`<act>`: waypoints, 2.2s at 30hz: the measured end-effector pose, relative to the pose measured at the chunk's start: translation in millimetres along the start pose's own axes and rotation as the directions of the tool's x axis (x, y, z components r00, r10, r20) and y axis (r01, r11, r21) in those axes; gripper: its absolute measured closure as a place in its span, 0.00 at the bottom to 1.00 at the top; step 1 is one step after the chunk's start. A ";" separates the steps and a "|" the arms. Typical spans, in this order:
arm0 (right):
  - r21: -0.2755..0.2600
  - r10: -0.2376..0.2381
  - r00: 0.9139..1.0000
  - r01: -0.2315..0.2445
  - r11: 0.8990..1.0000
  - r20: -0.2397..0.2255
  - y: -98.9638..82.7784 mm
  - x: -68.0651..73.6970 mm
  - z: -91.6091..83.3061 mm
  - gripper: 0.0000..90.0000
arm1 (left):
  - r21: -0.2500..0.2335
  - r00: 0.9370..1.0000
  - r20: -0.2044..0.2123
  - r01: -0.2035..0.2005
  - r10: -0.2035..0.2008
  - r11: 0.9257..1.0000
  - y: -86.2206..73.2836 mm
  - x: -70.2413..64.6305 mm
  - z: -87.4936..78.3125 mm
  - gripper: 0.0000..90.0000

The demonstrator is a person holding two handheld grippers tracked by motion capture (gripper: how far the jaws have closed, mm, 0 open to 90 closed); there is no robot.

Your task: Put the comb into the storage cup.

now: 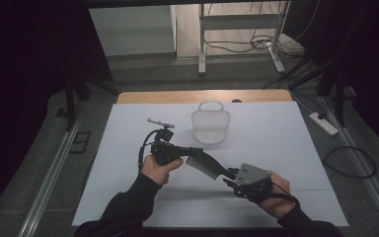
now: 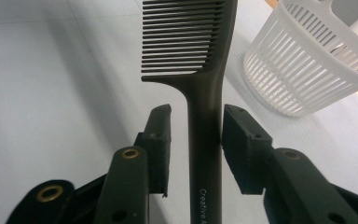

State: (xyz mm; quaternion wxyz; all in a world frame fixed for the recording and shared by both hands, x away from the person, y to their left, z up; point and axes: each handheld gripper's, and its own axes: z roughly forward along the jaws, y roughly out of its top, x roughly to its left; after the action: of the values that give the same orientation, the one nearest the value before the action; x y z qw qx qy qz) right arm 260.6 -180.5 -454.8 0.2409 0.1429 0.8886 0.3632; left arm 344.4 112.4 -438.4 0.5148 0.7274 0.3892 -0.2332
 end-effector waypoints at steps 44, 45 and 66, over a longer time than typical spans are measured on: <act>0.098 0.268 0.960 -0.261 0.960 -0.076 -13.2 -23.6 -2.3 0.04 | -0.095 0.997 -0.061 -0.053 0.047 0.994 4.2 0.4 -27.8 0.93; 0.098 0.270 0.960 -0.262 0.960 -0.076 -14.0 -24.3 -2.7 0.04 | -0.099 0.997 -0.063 -0.052 0.046 0.994 4.4 0.5 -28.5 0.93; 0.157 0.293 0.951 -0.276 0.948 -0.102 -28.3 -28.7 -9.6 0.00 | -0.157 0.994 -0.093 -0.063 0.049 0.986 16.3 3.3 -52.6 0.93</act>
State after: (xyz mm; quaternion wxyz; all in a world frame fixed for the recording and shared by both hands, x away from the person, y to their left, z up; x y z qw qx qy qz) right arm 277.4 -218.0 -459.7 0.1195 0.2635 0.8953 0.3388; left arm 356.3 159.7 -412.5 0.5598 0.7041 0.4087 -0.1542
